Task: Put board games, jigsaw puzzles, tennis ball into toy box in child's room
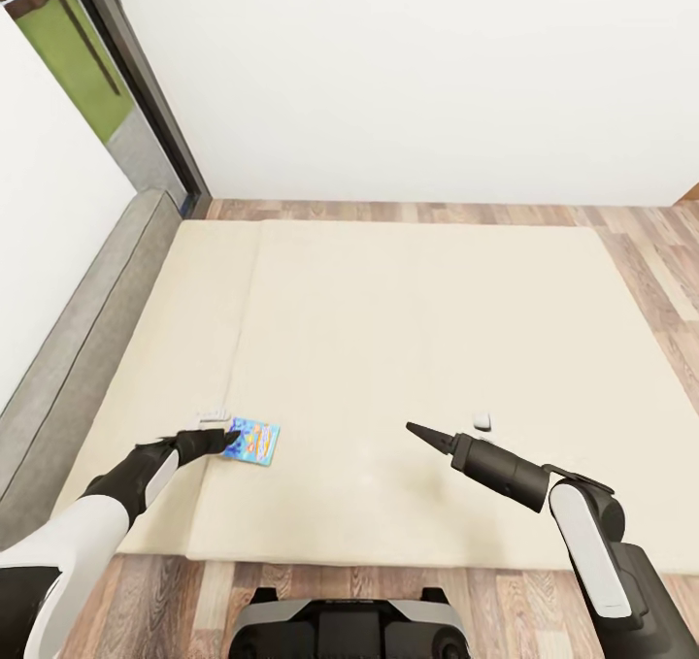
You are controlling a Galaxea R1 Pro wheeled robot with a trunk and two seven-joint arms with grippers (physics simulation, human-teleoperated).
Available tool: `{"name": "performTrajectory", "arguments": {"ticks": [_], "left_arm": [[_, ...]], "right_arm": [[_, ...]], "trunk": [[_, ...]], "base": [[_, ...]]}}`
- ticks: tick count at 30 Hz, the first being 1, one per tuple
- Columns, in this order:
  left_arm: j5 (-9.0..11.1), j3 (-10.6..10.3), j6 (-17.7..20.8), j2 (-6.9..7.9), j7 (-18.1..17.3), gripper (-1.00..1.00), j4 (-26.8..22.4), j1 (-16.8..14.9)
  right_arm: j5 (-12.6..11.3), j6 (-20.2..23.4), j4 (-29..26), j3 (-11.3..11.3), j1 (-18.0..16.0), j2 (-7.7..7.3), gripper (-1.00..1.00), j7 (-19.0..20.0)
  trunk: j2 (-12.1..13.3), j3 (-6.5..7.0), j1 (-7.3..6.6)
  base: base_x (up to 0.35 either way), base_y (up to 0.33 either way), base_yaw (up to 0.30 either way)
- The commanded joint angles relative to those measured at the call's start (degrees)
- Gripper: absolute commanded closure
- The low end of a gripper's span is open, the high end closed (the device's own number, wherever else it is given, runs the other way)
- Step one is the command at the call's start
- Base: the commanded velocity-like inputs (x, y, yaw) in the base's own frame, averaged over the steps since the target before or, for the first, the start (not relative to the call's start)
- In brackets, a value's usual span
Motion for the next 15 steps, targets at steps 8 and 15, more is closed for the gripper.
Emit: {"name": "performTrajectory", "arguments": {"ticks": [8, 15], "left_arm": [[0.72, -0.21, -0.09, -0.89, -0.11, -1.00, -3.19, -0.01], [0.63, -0.28, 0.13, -2.26, -0.23, -1.00, -4.57, -0.05]], "right_arm": [[0.05, -0.49, -0.02, -0.05, -0.03, 0.01, -1.00, 0.16], [0.08, -0.54, -0.02, -0.13, -0.03, -0.04, -1.00, 0.16]], "trunk": [[-0.09, -0.81, 0.03], [-0.09, -1.46, 0.03]], "base": [[0.000, 0.000, 0.000], [0.000, 0.000, 0.000]]}}
